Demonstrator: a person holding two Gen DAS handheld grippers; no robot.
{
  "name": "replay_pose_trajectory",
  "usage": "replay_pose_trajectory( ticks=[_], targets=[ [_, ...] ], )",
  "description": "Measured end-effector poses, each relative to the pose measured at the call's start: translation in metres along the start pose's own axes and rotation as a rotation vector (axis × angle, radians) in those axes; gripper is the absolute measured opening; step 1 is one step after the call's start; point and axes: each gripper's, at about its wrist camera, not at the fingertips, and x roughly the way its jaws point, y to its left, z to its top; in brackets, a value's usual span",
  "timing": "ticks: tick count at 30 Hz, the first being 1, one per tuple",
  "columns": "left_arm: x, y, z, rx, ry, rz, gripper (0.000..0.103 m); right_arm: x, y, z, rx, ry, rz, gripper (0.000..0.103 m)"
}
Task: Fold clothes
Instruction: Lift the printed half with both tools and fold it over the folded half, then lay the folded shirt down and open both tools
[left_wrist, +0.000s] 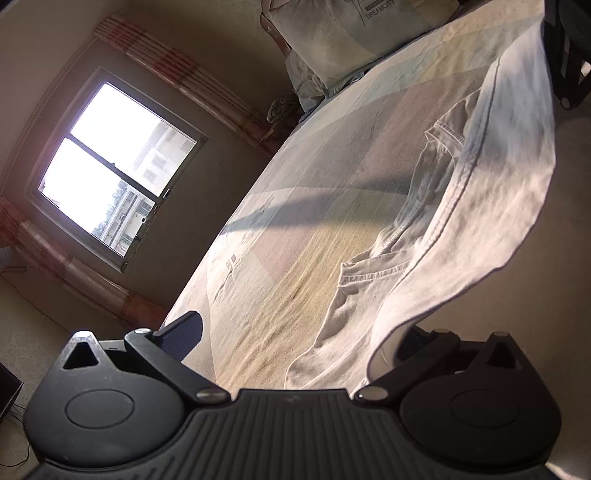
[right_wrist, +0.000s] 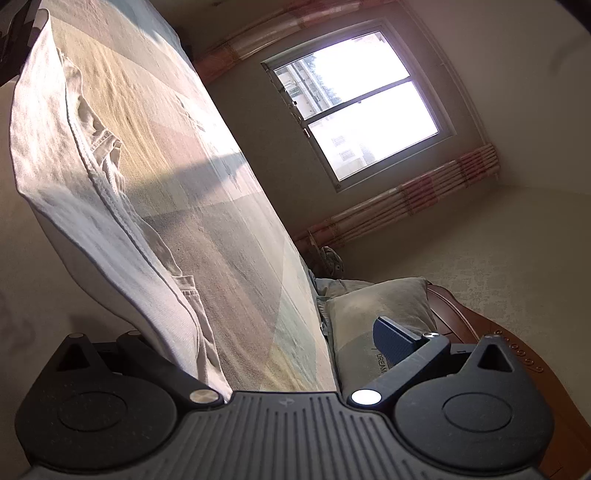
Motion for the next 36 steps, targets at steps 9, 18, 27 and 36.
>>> replay_pose_trajectory(
  ticks=[9,18,27,36],
  targets=[
    [-0.010,-0.005,-0.014,-0.009,0.048,-0.077,0.102,0.003,0.006,-0.008,0.066,0.092,0.139,0.103],
    [-0.013,0.019,0.000,-0.102,0.046,-0.128,0.102,-0.014,-0.021,-0.027,0.123,0.091,0.175,0.103],
    [0.079,0.057,0.022,-0.295,0.220,-0.246,0.102,0.078,-0.049,-0.012,0.177,0.138,0.247,0.103],
    [0.023,0.091,0.034,-0.273,0.098,-0.280,0.102,0.060,-0.090,-0.023,0.306,0.137,0.385,0.103]
  ],
)
